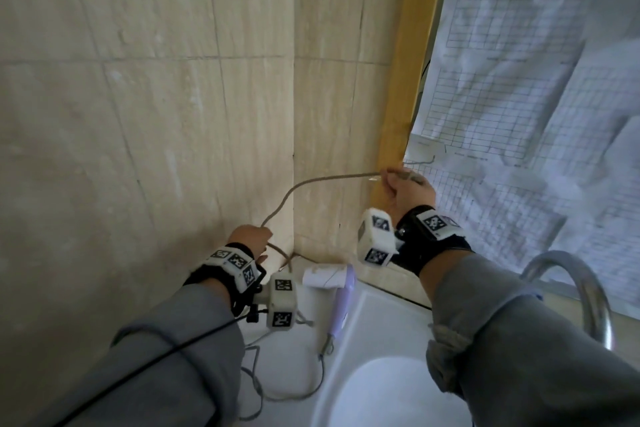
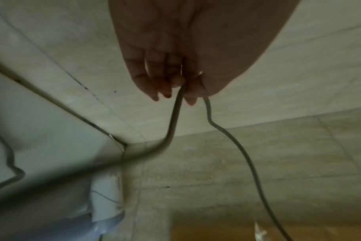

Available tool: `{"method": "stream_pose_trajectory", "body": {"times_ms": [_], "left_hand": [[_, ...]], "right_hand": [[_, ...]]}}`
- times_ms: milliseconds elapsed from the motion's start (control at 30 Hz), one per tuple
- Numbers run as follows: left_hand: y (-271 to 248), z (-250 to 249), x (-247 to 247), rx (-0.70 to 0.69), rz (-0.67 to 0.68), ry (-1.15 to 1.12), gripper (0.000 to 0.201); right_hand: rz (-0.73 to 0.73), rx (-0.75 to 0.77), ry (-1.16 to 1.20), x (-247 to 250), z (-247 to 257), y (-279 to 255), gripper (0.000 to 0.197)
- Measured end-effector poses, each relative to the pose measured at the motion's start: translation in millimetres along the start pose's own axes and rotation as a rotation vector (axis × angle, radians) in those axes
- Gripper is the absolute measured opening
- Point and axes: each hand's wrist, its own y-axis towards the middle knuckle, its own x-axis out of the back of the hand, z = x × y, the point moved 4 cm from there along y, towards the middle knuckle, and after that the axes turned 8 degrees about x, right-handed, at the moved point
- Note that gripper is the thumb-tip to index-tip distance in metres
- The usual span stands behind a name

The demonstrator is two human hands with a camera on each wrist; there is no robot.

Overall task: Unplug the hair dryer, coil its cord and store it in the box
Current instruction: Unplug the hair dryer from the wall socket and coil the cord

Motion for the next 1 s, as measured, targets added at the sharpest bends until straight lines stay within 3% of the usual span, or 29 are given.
{"method": "stream_pose_trajectory", "body": {"times_ms": [133,200,300,467,567,633,700,833,1000], "left_hand": [[-17.7,-12.4,-27.6,0.015,0.271,-0.204,0.024],[-25.5,-18.9,-39.0,-0.085,0.343,-0.173,0.023],[-35.1,-32.3,-49.1,-0.325,0.316,-0.013,0.021],[-42.8,-47.7,-57.8,-0.581,0.231,0.219,0.022],[-42.5,-51.1,-60.0,-0.648,0.176,0.293,0.028],[-39.6,-51.6,-61.0,-0.637,0.192,0.267,0.031],[-39.0,-50.6,-67.3,-0.608,0.298,0.220,0.033],[-46.2,-50.3,-78.4,-0.527,0.485,-0.002,0.030],[-49.3,-54.5,-76.4,-0.358,0.518,-0.313,0.031]], "right_hand": [[0.212,0.249,-0.510,-15.9,-3.5,-9.6,0.014],[0.324,0.337,-0.744,-22.9,-6.9,-14.5,0.020],[0.475,0.400,-0.981,-30.9,-15.7,-21.8,0.029],[0.582,0.276,-0.900,-40.8,-20.7,-30.3,0.027],[0.566,0.339,-0.911,-42.5,-15.0,-30.8,0.031],[0.569,0.350,-0.888,-43.4,-14.3,-29.4,0.034],[0.565,0.375,-0.891,-46.0,-13.9,-30.1,0.033],[0.614,0.380,-0.901,-52.6,-14.2,-36.5,0.017],[0.649,0.472,-1.031,-53.9,-9.8,-36.2,0.043]]}}
